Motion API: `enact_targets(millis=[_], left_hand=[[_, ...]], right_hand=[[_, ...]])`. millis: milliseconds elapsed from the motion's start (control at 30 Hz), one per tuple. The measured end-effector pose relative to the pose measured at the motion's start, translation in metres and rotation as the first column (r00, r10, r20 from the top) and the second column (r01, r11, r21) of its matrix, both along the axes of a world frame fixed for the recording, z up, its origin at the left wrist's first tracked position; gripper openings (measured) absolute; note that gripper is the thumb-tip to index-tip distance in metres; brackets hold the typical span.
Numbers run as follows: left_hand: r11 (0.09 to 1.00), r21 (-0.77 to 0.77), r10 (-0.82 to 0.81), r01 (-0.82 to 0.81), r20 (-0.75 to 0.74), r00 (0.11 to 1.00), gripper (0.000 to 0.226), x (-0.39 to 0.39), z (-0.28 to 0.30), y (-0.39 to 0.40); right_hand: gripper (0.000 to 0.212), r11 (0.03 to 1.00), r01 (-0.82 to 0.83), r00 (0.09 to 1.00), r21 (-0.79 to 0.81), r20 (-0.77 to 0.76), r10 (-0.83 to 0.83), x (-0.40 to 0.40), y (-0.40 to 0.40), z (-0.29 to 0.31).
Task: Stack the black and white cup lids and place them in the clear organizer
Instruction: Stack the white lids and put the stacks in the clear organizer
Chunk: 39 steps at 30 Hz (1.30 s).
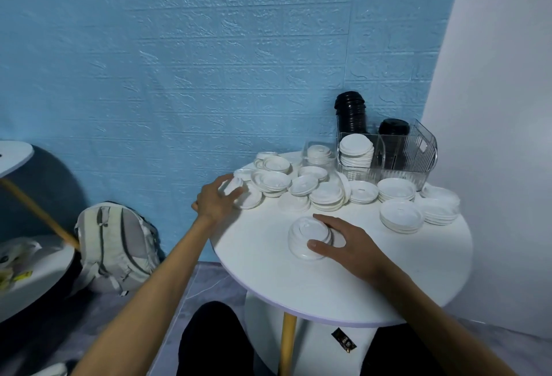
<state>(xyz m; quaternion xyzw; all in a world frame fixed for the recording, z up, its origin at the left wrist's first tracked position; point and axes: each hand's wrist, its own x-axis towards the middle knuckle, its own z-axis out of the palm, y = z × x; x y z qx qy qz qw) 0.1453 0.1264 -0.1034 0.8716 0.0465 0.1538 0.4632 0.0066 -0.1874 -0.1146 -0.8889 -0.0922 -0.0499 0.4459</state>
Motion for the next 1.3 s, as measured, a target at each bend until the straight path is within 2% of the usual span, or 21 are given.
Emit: enact_targets(millis=[100, 167, 200, 300, 367, 433, 467, 600, 667, 767, 900, 1033, 1300], left_hand=[[0.993, -0.109, -0.028, 0.053, 0.214, 0.976, 0.064, -0.029, 0.018, -0.016], [0.969, -0.147, -0.147, 0.196, 0.292, 0.945, 0.065, -0.058, 0.030, -0.037], [0.950, -0.114, -0.243, 0.289, 0.310, 0.919, 0.065, -0.074, 0.034, -0.050], [0.842, -0.033, -0.519, 0.539, 0.229, 0.824, 0.058, -0.109, 0.035, -0.081], [0.798, -0.049, -0.590, 0.601, 0.139, 0.795, 0.049, -0.118, 0.028, -0.097], [0.775, -0.076, -0.621, 0.628, 0.098, 0.778, 0.041, -0.121, 0.020, -0.106], [0.766, -0.096, -0.629, 0.635, 0.093, 0.772, 0.041, -0.120, 0.017, -0.109], [0.757, -0.160, -0.628, 0.634, 0.090, 0.773, 0.039, -0.121, 0.014, -0.109], [0.759, -0.158, -0.628, 0.631, 0.079, 0.775, 0.036, -0.121, 0.010, -0.110], [0.764, -0.177, -0.623, 0.621, 0.051, 0.781, 0.034, -0.123, 0.006, -0.111], [0.752, -0.235, -0.628, 0.616, 0.030, 0.778, 0.025, -0.127, 0.010, -0.109], [0.738, -0.274, -0.629, 0.616, 0.050, 0.776, 0.020, -0.130, 0.010, -0.106], [0.739, -0.276, -0.634, 0.614, 0.025, 0.773, 0.027, -0.129, 0.006, -0.105]], right_hand=[[0.083, 1.000, 0.003, 1.000, -0.011, -0.004, -0.003, -0.001, 0.000, -0.001], [0.078, 1.000, 0.001, 1.000, -0.017, 0.002, -0.001, -0.001, -0.001, 0.000], [0.072, 1.000, 0.000, 1.000, -0.020, 0.003, 0.000, -0.001, -0.001, 0.000], [0.061, 0.999, -0.015, 1.000, -0.042, 0.009, 0.016, -0.003, -0.001, 0.003], [0.052, 0.998, -0.036, 0.999, -0.042, 0.011, 0.037, -0.003, -0.001, 0.005], [0.047, 0.999, -0.038, 0.999, -0.028, 0.021, 0.039, -0.003, -0.001, 0.005], [0.051, 0.999, -0.034, 0.999, -0.020, 0.023, 0.035, -0.002, -0.001, 0.005], [0.094, 1.000, -0.019, 1.000, -0.021, 0.013, 0.019, 0.003, -0.003, -0.001], [0.104, 0.999, -0.019, 1.000, -0.026, 0.005, 0.019, 0.003, -0.003, -0.001], [0.101, 0.999, -0.034, 0.999, -0.037, 0.029, 0.035, 0.001, -0.003, 0.000], [0.079, 0.998, -0.066, 0.996, -0.020, 0.051, 0.066, -0.001, -0.002, 0.001], [0.083, 0.999, -0.037, 0.997, 0.018, 0.064, 0.035, -0.001, -0.001, -0.002], [0.088, 0.999, -0.032, 0.998, 0.019, 0.062, 0.031, -0.002, 0.001, -0.002]])
